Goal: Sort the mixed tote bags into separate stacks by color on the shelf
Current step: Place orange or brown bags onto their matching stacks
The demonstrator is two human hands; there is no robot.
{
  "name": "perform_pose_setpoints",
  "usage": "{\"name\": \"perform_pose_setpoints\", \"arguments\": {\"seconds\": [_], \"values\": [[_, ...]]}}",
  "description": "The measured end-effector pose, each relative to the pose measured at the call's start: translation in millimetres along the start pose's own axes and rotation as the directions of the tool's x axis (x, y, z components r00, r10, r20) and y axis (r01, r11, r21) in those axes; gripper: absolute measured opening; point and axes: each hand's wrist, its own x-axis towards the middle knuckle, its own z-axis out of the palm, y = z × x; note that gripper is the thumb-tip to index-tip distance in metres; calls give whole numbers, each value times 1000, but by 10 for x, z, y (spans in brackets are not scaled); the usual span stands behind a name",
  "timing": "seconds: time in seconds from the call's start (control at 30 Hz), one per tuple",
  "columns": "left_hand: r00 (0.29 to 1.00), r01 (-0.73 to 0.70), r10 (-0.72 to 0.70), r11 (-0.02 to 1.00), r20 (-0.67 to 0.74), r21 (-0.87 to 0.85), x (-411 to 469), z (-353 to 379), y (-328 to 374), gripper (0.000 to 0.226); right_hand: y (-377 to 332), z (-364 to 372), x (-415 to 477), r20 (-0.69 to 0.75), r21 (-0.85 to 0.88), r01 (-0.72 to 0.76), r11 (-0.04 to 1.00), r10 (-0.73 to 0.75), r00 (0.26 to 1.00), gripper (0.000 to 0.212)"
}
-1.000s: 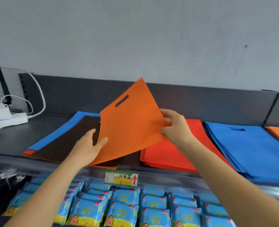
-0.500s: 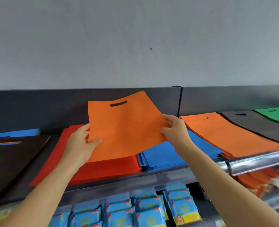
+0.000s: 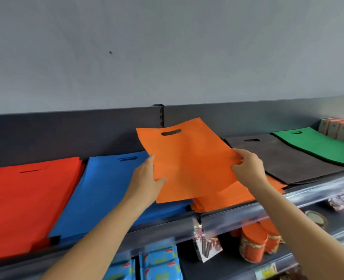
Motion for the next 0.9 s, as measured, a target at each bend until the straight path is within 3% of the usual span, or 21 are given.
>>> {"name": "perform_pose_setpoints", "arguments": {"seconds": [0.2, 0.37, 0.43, 0.67, 0.9], "values": [[995, -89, 85, 994, 56, 69, 183, 612, 444, 66, 650, -363, 305, -17, -160, -105, 981, 104, 994, 60], [981, -47, -43, 891, 187, 452, 214, 827, 413, 57, 821, -407, 365, 136, -447, -29, 894, 100, 986, 51], [974, -37, -82, 865, 212, 501, 228, 849, 385, 58, 828, -376, 382, 181, -473, 2, 881, 95, 979, 52], [988, -80, 9, 887, 156, 455, 154, 634, 387, 53, 388, -6, 364, 255, -314, 252, 915, -175, 951, 45], [999, 44, -36, 846, -26, 532, -270, -280, -188, 45, -454, 746, -39, 453, -84, 493, 866, -408, 793, 41]]}}
